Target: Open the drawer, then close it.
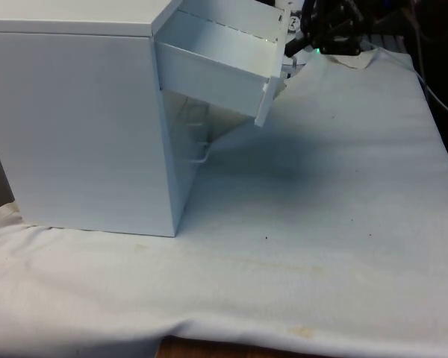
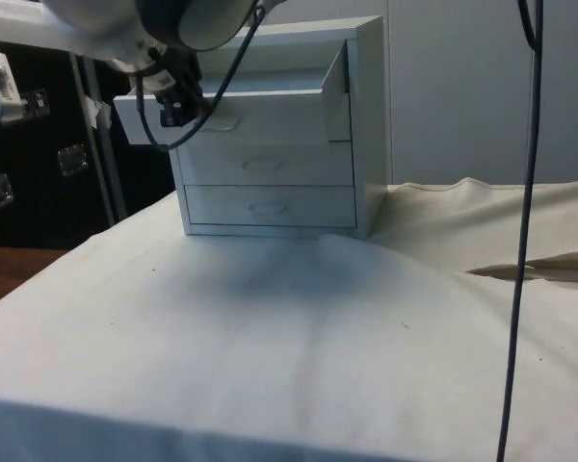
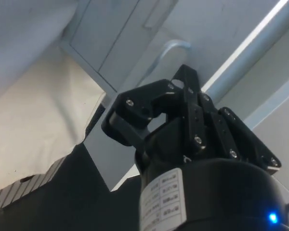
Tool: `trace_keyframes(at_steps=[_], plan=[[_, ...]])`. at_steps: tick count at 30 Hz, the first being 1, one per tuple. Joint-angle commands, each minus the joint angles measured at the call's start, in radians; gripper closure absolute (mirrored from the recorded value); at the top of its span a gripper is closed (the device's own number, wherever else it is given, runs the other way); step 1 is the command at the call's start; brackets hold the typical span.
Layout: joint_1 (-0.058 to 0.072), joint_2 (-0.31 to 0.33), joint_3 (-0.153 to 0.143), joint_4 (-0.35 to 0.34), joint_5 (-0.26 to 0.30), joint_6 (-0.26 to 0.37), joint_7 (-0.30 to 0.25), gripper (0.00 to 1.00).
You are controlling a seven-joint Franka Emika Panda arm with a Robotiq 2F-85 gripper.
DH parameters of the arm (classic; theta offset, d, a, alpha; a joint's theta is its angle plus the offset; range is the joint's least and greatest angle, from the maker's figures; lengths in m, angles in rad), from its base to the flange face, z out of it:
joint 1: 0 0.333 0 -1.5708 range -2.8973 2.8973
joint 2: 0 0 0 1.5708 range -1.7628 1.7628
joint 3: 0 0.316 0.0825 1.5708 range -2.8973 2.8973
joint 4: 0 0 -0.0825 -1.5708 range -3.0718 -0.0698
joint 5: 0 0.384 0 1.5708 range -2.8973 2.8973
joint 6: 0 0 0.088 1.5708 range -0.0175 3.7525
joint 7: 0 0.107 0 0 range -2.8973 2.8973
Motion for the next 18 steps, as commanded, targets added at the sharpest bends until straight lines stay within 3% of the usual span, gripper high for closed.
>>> trace_keyframes(at_steps=[1,12,18], plan=[[0.001,-0.007,-0.005,0.0,-0.011,-0.006,-0.012,1.0],[0.0,-0.012,-0.012,0.021,-0.02,-0.037,-0.039,1.0],[-0.001,-0.019,-0.03,0.034,-0.033,-0.054,-0.083,1.0]])
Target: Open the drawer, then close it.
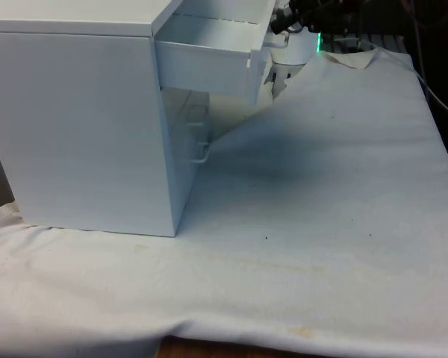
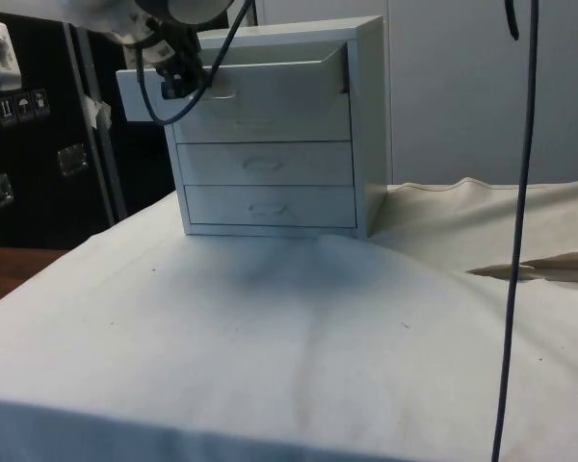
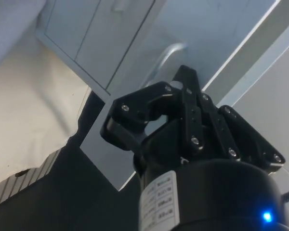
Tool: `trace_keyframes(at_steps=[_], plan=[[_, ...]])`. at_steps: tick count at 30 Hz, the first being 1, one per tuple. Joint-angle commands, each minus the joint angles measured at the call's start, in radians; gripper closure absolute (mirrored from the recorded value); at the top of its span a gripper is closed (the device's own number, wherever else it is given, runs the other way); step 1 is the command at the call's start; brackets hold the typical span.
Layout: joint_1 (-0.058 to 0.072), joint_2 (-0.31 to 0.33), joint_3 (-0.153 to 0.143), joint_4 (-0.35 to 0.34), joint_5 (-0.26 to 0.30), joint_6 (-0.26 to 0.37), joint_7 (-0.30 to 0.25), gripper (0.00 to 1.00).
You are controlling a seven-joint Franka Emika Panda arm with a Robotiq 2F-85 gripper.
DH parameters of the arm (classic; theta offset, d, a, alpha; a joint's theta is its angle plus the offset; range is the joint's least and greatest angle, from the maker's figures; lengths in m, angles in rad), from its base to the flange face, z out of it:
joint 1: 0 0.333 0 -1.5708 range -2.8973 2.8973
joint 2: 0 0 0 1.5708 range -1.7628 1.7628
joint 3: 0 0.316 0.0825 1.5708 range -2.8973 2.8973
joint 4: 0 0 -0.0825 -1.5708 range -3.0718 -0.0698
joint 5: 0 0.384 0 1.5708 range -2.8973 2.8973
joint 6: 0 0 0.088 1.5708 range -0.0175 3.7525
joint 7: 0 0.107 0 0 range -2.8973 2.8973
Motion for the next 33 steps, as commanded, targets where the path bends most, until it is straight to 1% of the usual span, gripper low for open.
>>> trace_keyframes(at_steps=[1,2,3,4,6,10,11,12,17,18,19,20,27,28,29,33], plan=[[-0.002,-0.004,-0.005,-0.003,-0.008,0.003,-0.013,1.0],[-0.003,-0.004,-0.008,-0.003,-0.007,0.005,-0.017,1.0],[0.001,0.0,-0.006,0.0,0.0,0.0,-0.007,1.0],[-0.004,-0.003,-0.011,-0.003,-0.007,0.006,-0.02,1.0],[-0.006,-0.005,-0.018,-0.005,-0.008,0.01,-0.026,1.0],[-0.006,-0.008,-0.036,-0.009,-0.008,0.016,-0.041,1.0],[-0.002,0.0,-0.036,0.0,0.0,0.002,-0.035,1.0],[-0.006,-0.009,-0.04,-0.009,-0.008,0.016,-0.043,1.0],[-0.011,-0.011,-0.06,-0.014,-0.009,0.026,-0.057,1.0],[-0.011,-0.011,-0.064,-0.015,-0.008,0.029,-0.058,1.0],[-0.007,-0.002,-0.065,-0.007,0.0,0.014,-0.052,1.0],[-0.011,-0.011,-0.068,-0.017,-0.007,0.031,-0.06,1.0],[-0.018,-0.014,-0.098,-0.029,-0.003,0.055,-0.077,1.0],[-0.012,-0.004,-0.097,-0.019,0.001,0.037,-0.068,1.0],[-0.019,-0.015,-0.102,-0.031,-0.003,0.059,-0.079,1.0],[-0.024,-0.019,-0.118,-0.039,0.001,0.075,-0.09,1.0]])
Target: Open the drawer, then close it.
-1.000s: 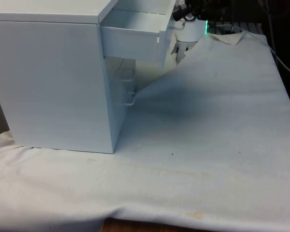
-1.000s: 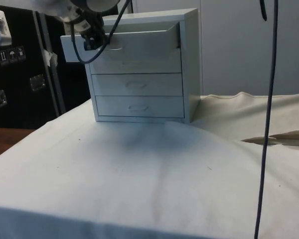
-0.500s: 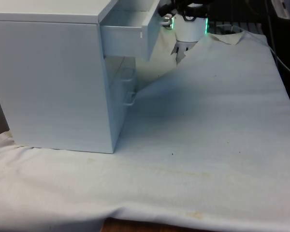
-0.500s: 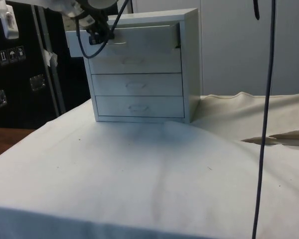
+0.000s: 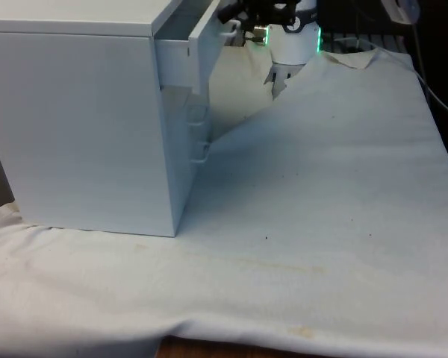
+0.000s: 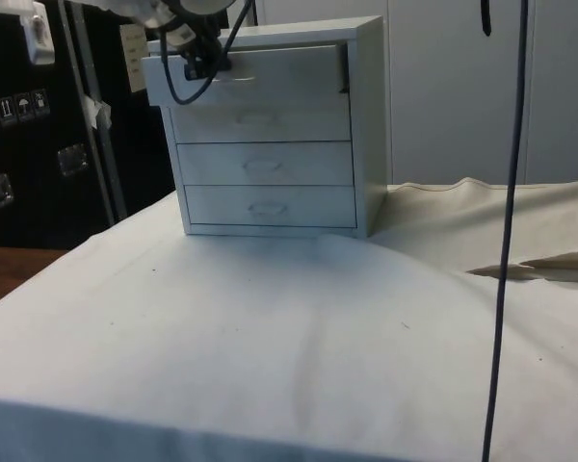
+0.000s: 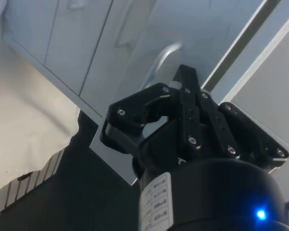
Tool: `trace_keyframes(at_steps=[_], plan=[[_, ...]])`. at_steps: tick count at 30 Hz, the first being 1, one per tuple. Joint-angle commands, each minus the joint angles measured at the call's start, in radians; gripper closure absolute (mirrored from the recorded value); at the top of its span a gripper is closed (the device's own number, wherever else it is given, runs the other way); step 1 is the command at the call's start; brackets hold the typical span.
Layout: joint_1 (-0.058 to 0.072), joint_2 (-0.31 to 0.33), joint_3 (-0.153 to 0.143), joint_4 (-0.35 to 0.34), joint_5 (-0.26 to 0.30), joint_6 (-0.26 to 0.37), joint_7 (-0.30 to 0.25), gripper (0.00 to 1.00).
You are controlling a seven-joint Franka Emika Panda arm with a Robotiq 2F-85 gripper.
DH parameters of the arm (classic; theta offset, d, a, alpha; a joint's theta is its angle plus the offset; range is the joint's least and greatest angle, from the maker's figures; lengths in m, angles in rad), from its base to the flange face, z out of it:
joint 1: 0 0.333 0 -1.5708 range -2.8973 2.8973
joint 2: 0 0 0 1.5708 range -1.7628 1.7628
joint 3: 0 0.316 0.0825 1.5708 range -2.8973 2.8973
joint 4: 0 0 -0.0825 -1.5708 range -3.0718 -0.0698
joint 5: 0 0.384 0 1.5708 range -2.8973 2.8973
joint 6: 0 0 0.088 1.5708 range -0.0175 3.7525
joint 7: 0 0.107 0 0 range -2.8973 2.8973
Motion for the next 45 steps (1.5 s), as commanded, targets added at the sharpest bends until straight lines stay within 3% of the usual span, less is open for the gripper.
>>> trace_keyframes(at_steps=[1,2,3,4,10,11,14,19,20,23,33,45], plan=[[-0.007,-0.01,-0.003,-0.009,-0.002,0.021,-0.011,1.0],[-0.009,-0.01,-0.007,-0.01,-0.001,0.025,-0.014,1.0],[-0.002,0.0,-0.007,-0.002,0.001,0.009,-0.005,1.0],[-0.01,-0.01,-0.01,-0.011,0.0,0.029,-0.016,1.0],[-0.018,-0.011,-0.037,-0.02,0.007,0.055,-0.035,1.0],[-0.012,-0.002,-0.038,-0.013,0.008,0.039,-0.027,1.0],[-0.022,-0.011,-0.046,-0.023,0.009,0.065,-0.042,1.0],[-0.023,-0.013,-0.062,-0.027,0.013,0.077,-0.053,1.0],[-0.018,-0.003,-0.065,-0.022,0.012,0.067,-0.043,1.0],[-0.025,-0.015,-0.074,-0.027,0.02,0.085,-0.064,1.0],[-0.019,-0.033,-0.077,-0.019,0.036,0.072,-0.068,1.0],[0.0,-0.055,-0.071,0.012,0.059,0.042,-0.067,1.0]])
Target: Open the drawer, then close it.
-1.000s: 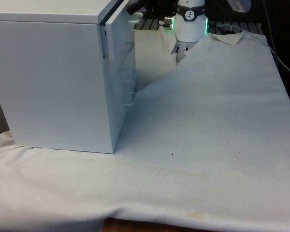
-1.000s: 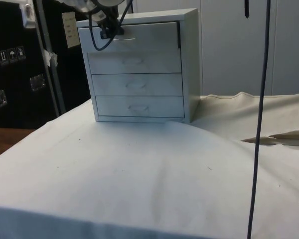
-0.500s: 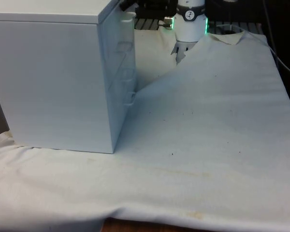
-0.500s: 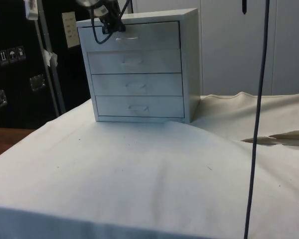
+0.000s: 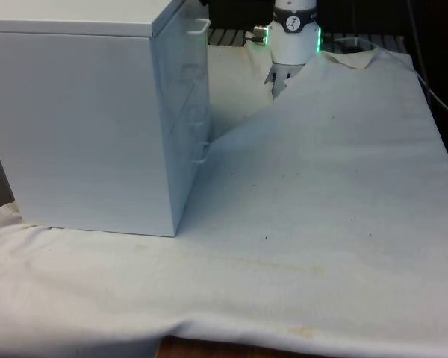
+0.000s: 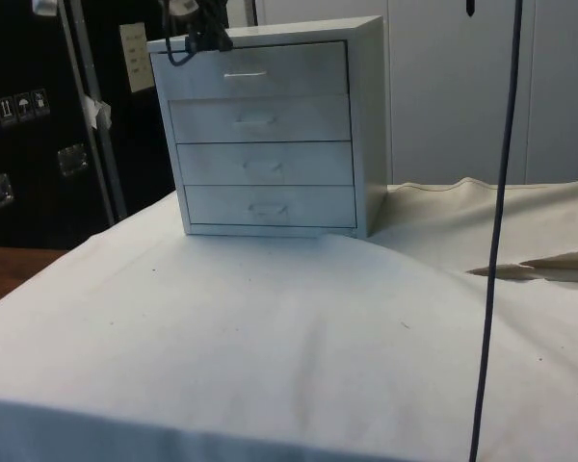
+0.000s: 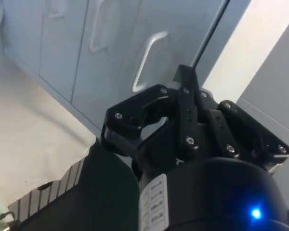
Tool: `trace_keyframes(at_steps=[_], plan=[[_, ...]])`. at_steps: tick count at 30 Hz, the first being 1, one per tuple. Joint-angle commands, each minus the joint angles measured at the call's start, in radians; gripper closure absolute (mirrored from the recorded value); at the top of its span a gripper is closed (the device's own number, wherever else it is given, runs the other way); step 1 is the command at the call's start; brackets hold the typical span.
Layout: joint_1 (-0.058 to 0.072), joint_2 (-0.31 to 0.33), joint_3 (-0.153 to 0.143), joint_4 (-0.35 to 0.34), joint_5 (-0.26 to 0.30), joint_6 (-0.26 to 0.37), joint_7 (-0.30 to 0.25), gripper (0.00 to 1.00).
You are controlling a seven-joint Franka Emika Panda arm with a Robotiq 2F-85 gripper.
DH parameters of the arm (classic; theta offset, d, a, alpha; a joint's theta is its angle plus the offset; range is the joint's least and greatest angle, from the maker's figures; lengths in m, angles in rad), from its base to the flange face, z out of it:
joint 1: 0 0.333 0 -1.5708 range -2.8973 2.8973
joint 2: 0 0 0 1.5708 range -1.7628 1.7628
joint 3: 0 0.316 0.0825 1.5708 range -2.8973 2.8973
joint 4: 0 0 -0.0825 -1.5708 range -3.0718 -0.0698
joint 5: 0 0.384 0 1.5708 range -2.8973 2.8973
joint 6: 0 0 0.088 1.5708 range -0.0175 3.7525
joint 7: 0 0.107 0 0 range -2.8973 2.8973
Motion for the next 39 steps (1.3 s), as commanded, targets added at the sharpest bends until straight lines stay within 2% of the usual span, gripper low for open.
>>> trace_keyframes(at_steps=[1,3,10,11,14,20,21,29,30,34,39], plan=[[0.001,-0.009,0.003,0.002,0.01,-0.006,-0.006,1.0],[0.002,-0.005,0.001,0.004,0.005,-0.002,0.0,1.0],[0.007,-0.021,0.008,0.009,0.05,-0.001,0.006,1.0],[0.008,-0.015,0.004,0.011,0.037,-0.003,0.005,1.0],[0.009,-0.022,0.01,0.008,0.076,0.008,0.013,1.0],[0.01,-0.024,0.012,0.005,0.114,0.02,0.02,1.0],[0.011,-0.015,0.009,0.012,0.107,0.011,0.018,1.0],[0.01,-0.032,0.011,-0.003,0.173,0.034,0.029,1.0],[0.01,-0.02,0.009,0.007,0.169,0.019,0.027,1.0],[0.007,-0.032,0.009,-0.002,0.198,0.04,0.024,1.0],[0.01,-0.024,0.005,0.003,0.195,0.033,0.025,1.0]])
